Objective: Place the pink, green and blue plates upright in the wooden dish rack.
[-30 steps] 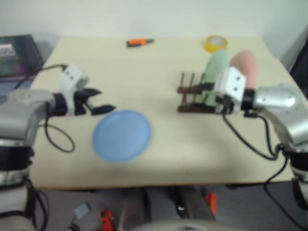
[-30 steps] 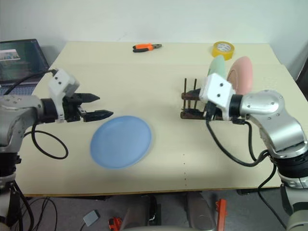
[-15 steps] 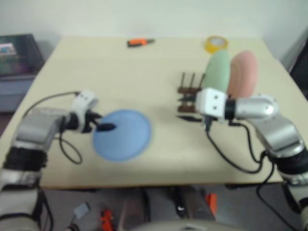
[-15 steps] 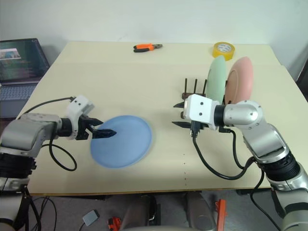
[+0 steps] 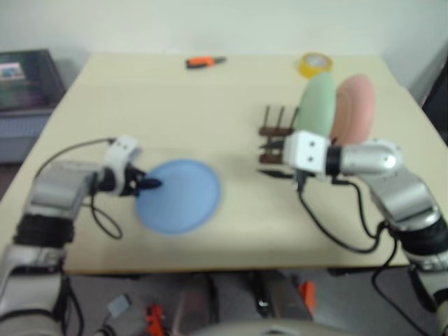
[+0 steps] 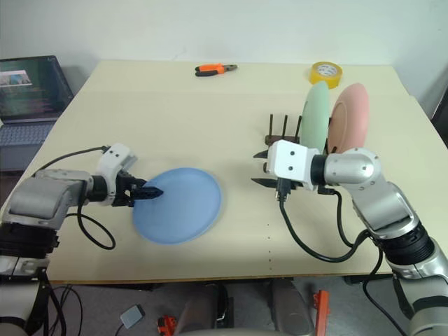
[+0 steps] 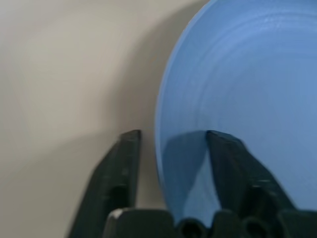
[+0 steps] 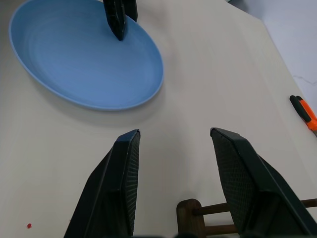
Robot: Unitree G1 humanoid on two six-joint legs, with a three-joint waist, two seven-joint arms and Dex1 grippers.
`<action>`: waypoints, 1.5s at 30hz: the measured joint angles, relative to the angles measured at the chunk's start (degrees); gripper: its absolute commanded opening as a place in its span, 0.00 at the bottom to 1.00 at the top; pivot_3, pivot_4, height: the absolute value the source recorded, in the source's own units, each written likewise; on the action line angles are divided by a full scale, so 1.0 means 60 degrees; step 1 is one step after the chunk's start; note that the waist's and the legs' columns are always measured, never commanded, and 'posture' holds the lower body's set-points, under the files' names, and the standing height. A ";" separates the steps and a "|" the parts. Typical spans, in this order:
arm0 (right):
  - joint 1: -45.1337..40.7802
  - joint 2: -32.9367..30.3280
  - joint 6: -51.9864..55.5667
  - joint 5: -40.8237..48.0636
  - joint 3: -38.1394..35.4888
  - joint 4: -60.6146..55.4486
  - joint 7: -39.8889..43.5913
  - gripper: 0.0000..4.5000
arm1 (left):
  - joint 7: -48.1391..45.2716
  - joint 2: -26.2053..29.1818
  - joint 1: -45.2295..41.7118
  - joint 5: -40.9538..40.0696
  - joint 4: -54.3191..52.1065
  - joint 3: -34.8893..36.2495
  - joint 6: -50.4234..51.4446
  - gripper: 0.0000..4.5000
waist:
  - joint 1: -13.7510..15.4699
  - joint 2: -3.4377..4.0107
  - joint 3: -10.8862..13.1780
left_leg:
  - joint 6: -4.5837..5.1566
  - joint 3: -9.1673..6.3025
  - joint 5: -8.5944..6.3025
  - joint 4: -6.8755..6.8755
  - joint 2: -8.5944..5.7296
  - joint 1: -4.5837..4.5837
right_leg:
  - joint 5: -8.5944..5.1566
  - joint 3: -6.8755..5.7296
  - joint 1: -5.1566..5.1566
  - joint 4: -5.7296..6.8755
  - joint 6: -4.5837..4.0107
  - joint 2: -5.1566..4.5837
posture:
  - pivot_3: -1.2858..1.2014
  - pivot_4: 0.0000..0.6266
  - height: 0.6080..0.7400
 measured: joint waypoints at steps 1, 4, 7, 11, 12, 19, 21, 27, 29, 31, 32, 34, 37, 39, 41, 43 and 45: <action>0.0000 0.0003 0.0000 -0.0003 0.0000 0.0000 0.0002 0.53 | 0.0008 -0.0006 -0.0012 -0.0001 0.0014 0.0051 -0.0001 0.15 | 0.0000 0.0000 0.0000 | 0.0000 0.0001 0.0000 0.0000 0.0000 0.0001 | 0.0000 -0.0001 0.0000 0.0000 0.0000 0.0000 | 0.52 0.24 1.00; -0.0001 0.0032 0.0000 -0.0029 0.0000 0.0000 0.0005 0.53 | -0.0036 -0.0082 -0.0168 -0.0106 0.0040 0.0331 -0.0003 0.01 | 0.0008 -0.0005 -0.0003 | 0.0000 -0.0001 0.0000 0.0003 -0.0001 0.0003 | 0.0000 -0.0002 0.0004 0.0004 0.0000 0.0000 | 0.52 0.24 1.00; -0.0012 0.0113 0.0000 -0.0061 0.0000 0.0002 0.0010 0.53 | 0.0030 -0.0244 -0.0487 -0.0175 0.0133 0.0584 0.0013 0.01 | 0.0016 -0.0016 -0.0010 | 0.0000 -0.0002 0.0001 0.0011 -0.0001 0.0008 | 0.0001 -0.0003 0.0009 0.0012 0.0001 0.0000 | 0.52 0.24 1.00; -0.0057 0.0321 -0.0001 -0.0070 0.0000 0.0036 0.0006 0.53 | 0.0398 -0.0521 -0.1027 -0.0237 0.0446 0.0999 0.0032 0.01 | 0.0016 -0.0020 -0.0012 | 0.0000 0.0000 0.0001 0.0015 -0.0002 0.0009 | 0.0002 -0.0005 0.0009 0.0016 0.0003 0.0001 | 0.52 0.24 1.00; -0.0090 0.0453 -0.0002 -0.0085 0.0000 0.0061 -0.0016 0.53 | 0.0566 -0.0617 -0.1238 -0.0237 0.0601 0.1102 0.0033 0.01 | 0.0016 -0.0023 -0.0010 | 0.0000 -0.0001 0.0001 0.0016 -0.0003 0.0007 | 0.0003 -0.0005 0.0008 0.0017 0.0003 0.0004 | 0.52 0.24 1.00; -0.1174 0.1791 -0.1243 -0.1639 0.0978 0.1618 -0.0769 0.53 | 0.2809 -0.1406 -0.3686 0.0487 0.1837 0.1502 0.0020 0.01 | -0.0003 -0.0060 0.0005 | -0.0002 -0.0002 0.0001 0.0033 -0.0017 0.0002 | 0.0012 -0.0006 0.0004 0.0022 0.0004 0.0032 | 0.52 0.24 1.00; -0.1617 0.2356 -0.1784 -0.2235 0.1467 0.2195 -0.1024 0.53 | 0.3122 -0.1700 -0.4269 0.0534 0.1774 0.1523 -0.0019 0.01 | -0.0005 -0.0063 0.0005 | -0.0003 0.0001 0.0000 0.0028 -0.0013 0.0000 | 0.0012 -0.0004 0.0001 0.0019 0.0003 0.0034 | 0.52 0.24 1.00; -0.1975 0.3559 -0.2767 -0.3644 0.2380 0.3757 -0.1806 0.53 | 0.3584 -0.2279 -0.4577 0.0516 0.1725 0.1589 0.0133 0.01 | -0.0020 -0.0065 0.0004 | -0.0021 0.0008 -0.0008 0.0028 0.0001 -0.0025 | 0.0036 0.0008 -0.0026 0.0024 -0.0041 0.0031 | 0.52 0.24 1.00; -0.1994 0.3880 -0.2933 -0.3933 0.2483 0.4137 -0.2041 0.53 | 0.3660 -0.2375 -0.4572 0.0494 0.1582 0.1588 0.0293 0.01 | -0.0017 -0.0065 0.0004 | -0.0021 -0.0002 -0.0008 0.0032 0.0001 -0.0038 | 0.0037 0.0007 -0.0032 0.0025 -0.0043 0.0030 | 0.52 0.24 1.00; -0.2081 0.3996 -0.3162 -0.4294 0.2510 0.4560 -0.2298 0.53 | 0.3713 -0.2396 -0.4570 0.0484 0.1368 0.1589 0.0434 0.01 | -0.0011 -0.0067 0.0002 | -0.0022 -0.0007 -0.0008 0.0038 0.0001 -0.0042 | 0.0038 0.0005 -0.0032 0.0026 -0.0043 0.0024 | 0.52 0.24 1.00; -0.2098 0.4008 -0.3246 -0.4459 0.2510 0.4757 -0.2422 0.53 | 0.3729 -0.2397 -0.4570 0.0481 0.1310 0.1604 0.0470 0.01 | -0.0009 -0.0068 0.0002 | -0.0022 -0.0007 -0.0008 0.0041 0.0000 -0.0041 | 0.0038 0.0005 -0.0031 0.0030 -0.0043 0.0018 | 0.52 0.24 1.00; -0.2094 0.4067 -0.3410 -0.4643 0.2524 0.5126 -0.2596 0.53 | 0.3819 -0.2399 -0.4570 0.0480 0.1307 0.1683 0.0525 0.01 | -0.0013 -0.0070 0.0001 | -0.0022 -0.0005 -0.0008 0.0048 -0.0001 -0.0041 | 0.0039 0.0003 -0.0031 0.0031 -0.0040 0.0017 | 0.52 0.24 1.00; -0.2057 0.4235 -0.3595 -0.4956 0.2624 0.5540 -0.2829 0.53 | 0.3952 -0.2420 -0.4569 0.0458 0.1228 0.1744 0.0746 0.01 | -0.0017 -0.0070 0.0001 | -0.0022 -0.0006 -0.0007 0.0055 -0.0001 -0.0042 | 0.0040 0.0004 -0.0031 0.0036 -0.0039 0.0018 | 0.52 0.24 1.00; -0.2055 0.4416 -0.3616 -0.5143 0.2630 0.5734 -0.2942 0.53 | 0.3996 -0.2438 -0.4570 0.0418 0.1047 0.1757 0.0895 0.01 | -0.0017 -0.0070 0.0001 | -0.0023 -0.0010 -0.0007 0.0056 -0.0001 -0.0042 | 0.0040 0.0005 -0.0030 0.0037 -0.0039 0.0021 | 0.52 0.24 1.00; -0.2055 0.4579 -0.3658 -0.5235 0.2649 0.5852 -0.3033 0.53 | 0.4017 -0.2455 -0.4571 0.0358 0.0927 0.1765 0.0945 0.01 | -0.0019 -0.0070 0.0001 | -0.0023 -0.0012 -0.0007 0.0056 -0.0001 -0.0042 | 0.0040 0.0004 -0.0031 0.0039 -0.0040 0.0021 | 0.52 0.24 1.00; -0.2056 0.4699 -0.3713 -0.5309 0.2680 0.5897 -0.3101 0.53 | 0.4043 -0.2471 -0.4571 0.0328 0.0871 0.1765 0.1031 0.01 | -0.0020 -0.0069 0.0001 | -0.0024 -0.0012 -0.0007 0.0057 -0.0001 -0.0042 | 0.0041 0.0005 -0.0031 0.0039 -0.0040 0.0021 | 0.52 0.24 1.00; -0.2057 0.4827 -0.3763 -0.5419 0.2687 0.6090 -0.3231 0.53 | 0.4092 -0.2518 -0.4569 0.0287 0.0717 0.1766 0.1200 0.01 | -0.0017 -0.0070 0.0001 | -0.0024 -0.0015 -0.0007 0.0063 -0.0001 -0.0044 | 0.0041 0.0005 -0.0028 0.0039 -0.0039 0.0020 | 0.52 0.24 1.00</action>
